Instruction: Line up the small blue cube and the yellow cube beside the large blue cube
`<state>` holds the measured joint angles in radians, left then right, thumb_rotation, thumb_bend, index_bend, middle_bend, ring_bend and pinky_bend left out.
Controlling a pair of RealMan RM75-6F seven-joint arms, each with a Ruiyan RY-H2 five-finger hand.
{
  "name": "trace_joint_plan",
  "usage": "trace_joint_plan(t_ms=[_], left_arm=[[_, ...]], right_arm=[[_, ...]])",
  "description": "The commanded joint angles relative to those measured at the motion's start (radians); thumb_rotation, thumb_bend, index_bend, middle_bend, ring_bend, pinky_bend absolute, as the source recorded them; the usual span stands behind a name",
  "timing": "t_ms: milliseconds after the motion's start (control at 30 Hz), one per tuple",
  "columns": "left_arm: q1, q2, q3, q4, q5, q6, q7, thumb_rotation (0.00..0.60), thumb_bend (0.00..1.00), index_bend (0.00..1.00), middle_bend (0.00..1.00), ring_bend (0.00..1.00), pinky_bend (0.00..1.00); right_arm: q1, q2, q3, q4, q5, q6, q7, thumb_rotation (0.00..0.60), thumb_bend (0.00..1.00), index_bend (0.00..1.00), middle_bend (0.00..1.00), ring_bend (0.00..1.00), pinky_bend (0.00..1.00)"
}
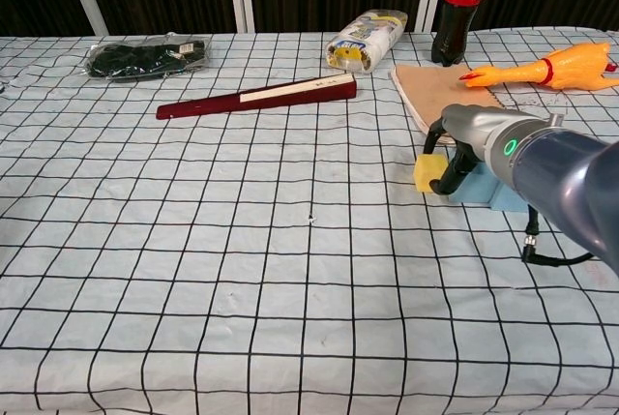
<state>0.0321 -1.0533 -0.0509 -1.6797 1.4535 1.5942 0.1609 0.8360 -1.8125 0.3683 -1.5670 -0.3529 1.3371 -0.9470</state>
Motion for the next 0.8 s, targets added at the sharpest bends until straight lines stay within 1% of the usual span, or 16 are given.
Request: trace_joint_plan(t_ms=[33, 667, 800], left_arm=[[0.000, 0.000, 0.000, 0.000, 0.000, 0.000, 0.000, 0.600, 0.01, 0.21, 0.05, 0.00, 0.00], [0.000, 0.002, 0.000, -0.002, -0.001, -0.001, 0.001, 0.600, 0.01, 0.22, 0.05, 0.00, 0.00], [0.000, 0.002, 0.000, -0.002, -0.002, -0.001, 0.001, 0.600, 0.01, 0.22, 0.05, 0.00, 0.00]], right_arm=[[-0.001, 0.002, -0.001, -0.004, -0.001, 0.002, 0.000, 0.600, 0.37, 0.32, 0.01, 0.00, 0.09], [-0.007, 0.006, -0.010, -0.005, 0.001, -0.003, 0.013, 0.600, 0.37, 0.33, 0.01, 0.00, 0.09], [-0.008, 0.009, -0.010, -0.008, -0.002, -0.005, 0.018, 0.600, 0.37, 0.27, 0.01, 0.00, 0.09]])
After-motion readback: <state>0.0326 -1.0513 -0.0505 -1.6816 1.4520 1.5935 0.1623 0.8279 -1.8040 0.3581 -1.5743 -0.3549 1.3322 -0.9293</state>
